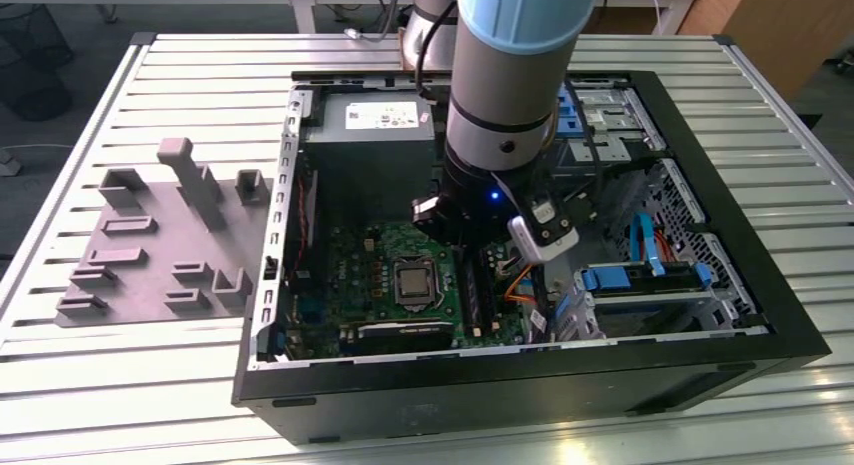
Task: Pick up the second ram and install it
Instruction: 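Insert the second ram into the second slot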
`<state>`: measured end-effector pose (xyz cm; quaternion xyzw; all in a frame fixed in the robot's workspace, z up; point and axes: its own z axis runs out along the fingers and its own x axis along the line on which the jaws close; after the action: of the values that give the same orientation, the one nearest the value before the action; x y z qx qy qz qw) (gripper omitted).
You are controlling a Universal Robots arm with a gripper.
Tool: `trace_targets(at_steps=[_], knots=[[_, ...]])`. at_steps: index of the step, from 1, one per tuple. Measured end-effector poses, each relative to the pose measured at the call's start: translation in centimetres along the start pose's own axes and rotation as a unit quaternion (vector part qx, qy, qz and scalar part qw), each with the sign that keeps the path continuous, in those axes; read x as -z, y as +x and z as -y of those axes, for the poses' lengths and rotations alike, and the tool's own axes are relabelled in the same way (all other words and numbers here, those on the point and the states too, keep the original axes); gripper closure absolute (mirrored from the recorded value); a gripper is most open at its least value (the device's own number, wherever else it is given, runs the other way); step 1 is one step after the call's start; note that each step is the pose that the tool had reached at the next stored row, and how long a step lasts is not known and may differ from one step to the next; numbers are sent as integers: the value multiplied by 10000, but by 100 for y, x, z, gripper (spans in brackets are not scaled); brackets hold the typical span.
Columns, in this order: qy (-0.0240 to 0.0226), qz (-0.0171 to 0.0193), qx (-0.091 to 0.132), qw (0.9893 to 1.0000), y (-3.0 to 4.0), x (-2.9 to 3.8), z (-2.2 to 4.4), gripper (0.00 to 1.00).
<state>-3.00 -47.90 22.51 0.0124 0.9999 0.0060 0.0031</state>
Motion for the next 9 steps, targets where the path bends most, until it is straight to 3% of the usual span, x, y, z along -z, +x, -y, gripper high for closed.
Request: trace_targets(at_steps=[9], knots=[[2,0,-19,10000,-3,-41,1,86]])
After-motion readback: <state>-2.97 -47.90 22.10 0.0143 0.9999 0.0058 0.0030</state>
